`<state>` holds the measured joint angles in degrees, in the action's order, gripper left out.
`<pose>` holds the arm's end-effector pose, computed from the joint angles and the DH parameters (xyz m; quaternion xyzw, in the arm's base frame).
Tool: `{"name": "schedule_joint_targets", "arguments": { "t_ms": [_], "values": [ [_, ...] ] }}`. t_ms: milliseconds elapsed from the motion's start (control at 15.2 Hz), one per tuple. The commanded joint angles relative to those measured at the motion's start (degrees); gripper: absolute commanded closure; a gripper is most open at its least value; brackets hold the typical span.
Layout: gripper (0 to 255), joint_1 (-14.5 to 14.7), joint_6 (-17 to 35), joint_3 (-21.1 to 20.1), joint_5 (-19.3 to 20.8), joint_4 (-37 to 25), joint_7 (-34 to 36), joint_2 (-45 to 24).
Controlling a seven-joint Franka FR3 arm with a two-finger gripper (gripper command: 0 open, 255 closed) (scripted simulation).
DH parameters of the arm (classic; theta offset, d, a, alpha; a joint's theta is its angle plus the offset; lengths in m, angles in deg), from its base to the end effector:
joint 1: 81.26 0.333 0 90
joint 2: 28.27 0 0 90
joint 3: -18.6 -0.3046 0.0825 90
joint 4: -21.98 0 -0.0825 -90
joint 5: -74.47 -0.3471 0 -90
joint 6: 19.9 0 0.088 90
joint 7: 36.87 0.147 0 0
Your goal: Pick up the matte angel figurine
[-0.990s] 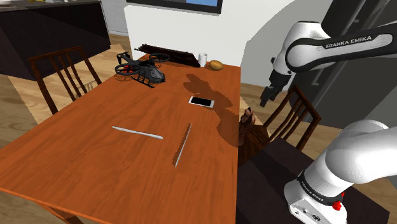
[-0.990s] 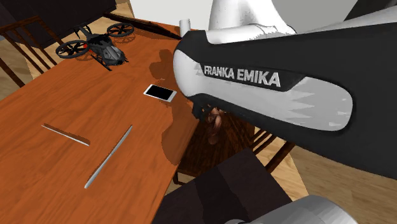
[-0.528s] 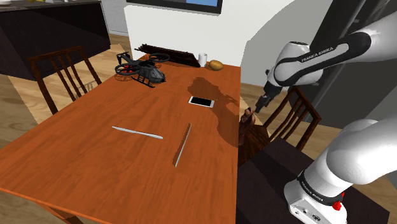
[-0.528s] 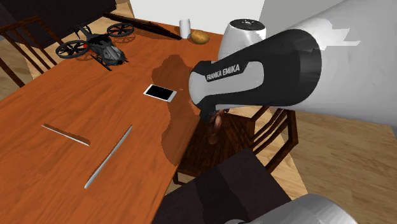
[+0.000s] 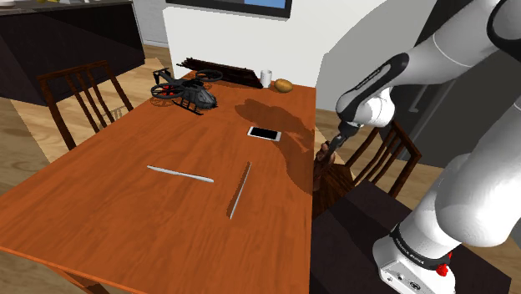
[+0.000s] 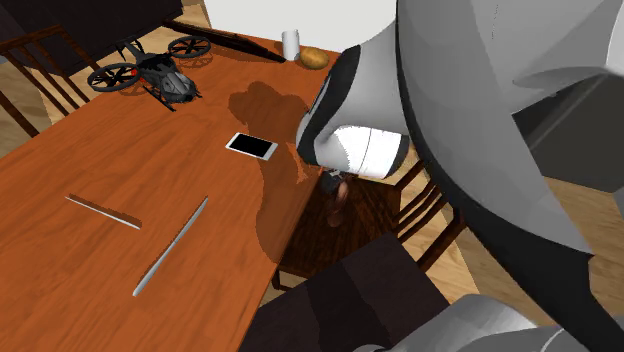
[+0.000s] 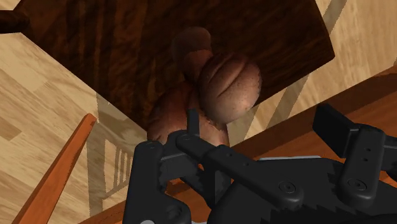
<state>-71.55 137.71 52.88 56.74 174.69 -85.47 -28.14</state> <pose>0.3736 -0.1792 0.2282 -0.9946 -0.0687 -0.0736 0.0269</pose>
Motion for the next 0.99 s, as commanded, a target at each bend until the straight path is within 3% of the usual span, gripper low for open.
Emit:
{"name": "schedule_joint_targets", "arguments": {
  "t_ms": [0, 396, 528, 594, 924],
  "values": [
    [0, 0.4, 1.8, -0.5, -9.6, -1.7, -8.1, -4.7],
    [0, -3.0, 4.4, -6.2, -22.9, -3.5, -18.5, -11.3],
    [0, -3.4, 4.6, -6.8, -24.0, -3.7, -19.4, -11.9],
    [255, -3.4, 4.6, -6.8, -23.9, -3.7, -19.3, -11.9],
    [255, -3.4, 4.5, -6.7, -23.7, -3.7, -19.3, -11.7]
  ]
}}
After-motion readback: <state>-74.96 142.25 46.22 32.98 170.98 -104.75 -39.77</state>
